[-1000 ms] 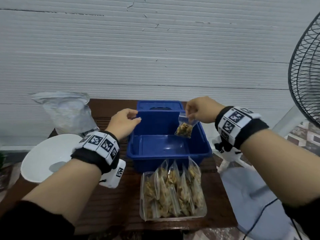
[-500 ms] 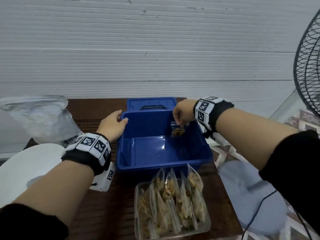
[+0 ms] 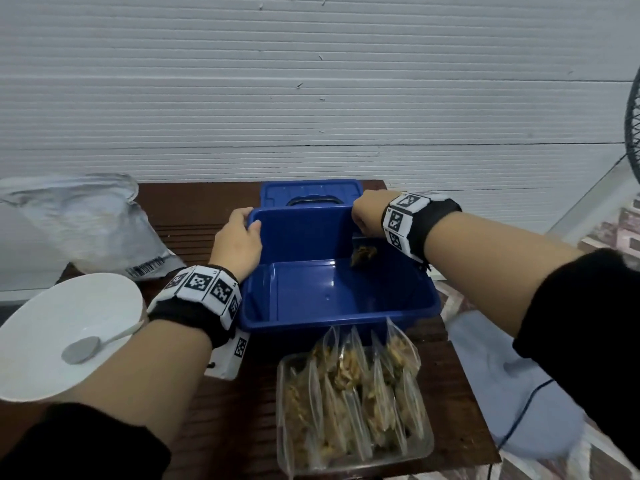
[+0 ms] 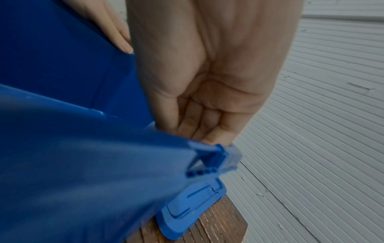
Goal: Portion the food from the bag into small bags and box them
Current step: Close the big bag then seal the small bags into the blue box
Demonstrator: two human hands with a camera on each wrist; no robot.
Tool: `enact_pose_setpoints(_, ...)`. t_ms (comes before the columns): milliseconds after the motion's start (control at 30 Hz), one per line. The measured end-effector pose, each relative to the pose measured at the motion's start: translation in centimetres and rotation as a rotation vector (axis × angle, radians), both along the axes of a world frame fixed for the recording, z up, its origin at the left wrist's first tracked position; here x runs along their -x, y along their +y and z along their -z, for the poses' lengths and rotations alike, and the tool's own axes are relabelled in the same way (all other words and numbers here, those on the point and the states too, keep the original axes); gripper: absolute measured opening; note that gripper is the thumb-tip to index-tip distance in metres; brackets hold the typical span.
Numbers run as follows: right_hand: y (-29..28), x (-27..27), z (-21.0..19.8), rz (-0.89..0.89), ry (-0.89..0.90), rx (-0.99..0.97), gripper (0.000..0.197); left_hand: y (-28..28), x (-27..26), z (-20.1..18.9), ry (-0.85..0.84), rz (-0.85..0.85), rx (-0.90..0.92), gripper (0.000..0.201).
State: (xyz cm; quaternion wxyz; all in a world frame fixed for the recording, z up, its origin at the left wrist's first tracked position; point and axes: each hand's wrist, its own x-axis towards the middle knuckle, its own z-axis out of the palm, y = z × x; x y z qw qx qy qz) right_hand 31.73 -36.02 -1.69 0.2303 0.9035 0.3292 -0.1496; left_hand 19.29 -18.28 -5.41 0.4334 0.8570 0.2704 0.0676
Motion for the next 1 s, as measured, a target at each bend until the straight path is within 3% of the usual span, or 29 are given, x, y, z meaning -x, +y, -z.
enact_pose_setpoints(200,0.0,0.1,0.3,-0.025,-0.063,0.032,0.021,0.0,0.1,0.1,-0.005,-0.002,0.013,0.037)
enact_pose_setpoints(467,-0.9,1.2,-1.1,-0.008,-0.095,-0.129,0.018,0.2,0.8,-0.2,0.031,0.056,0.04,0.05)
enact_pose_setpoints(633,-2.6,2.8,-3.0,0.143,0.075,-0.46,0.026,-0.1,2.0,-0.7,0.069,0.084,0.02,0.06)
enact_pose_setpoints(767,-4.2,6.3,-4.4,0.208,0.189,-0.582,0.036,-0.2,2.8,-1.0,0.061,0.079,-0.016,0.065)
enact_pose_setpoints(1000,-7.1,13.2,-5.4,0.248,0.261,-0.477,0.05,-1.8,4.7,-2.1,0.035,0.08,-0.269,0.057)
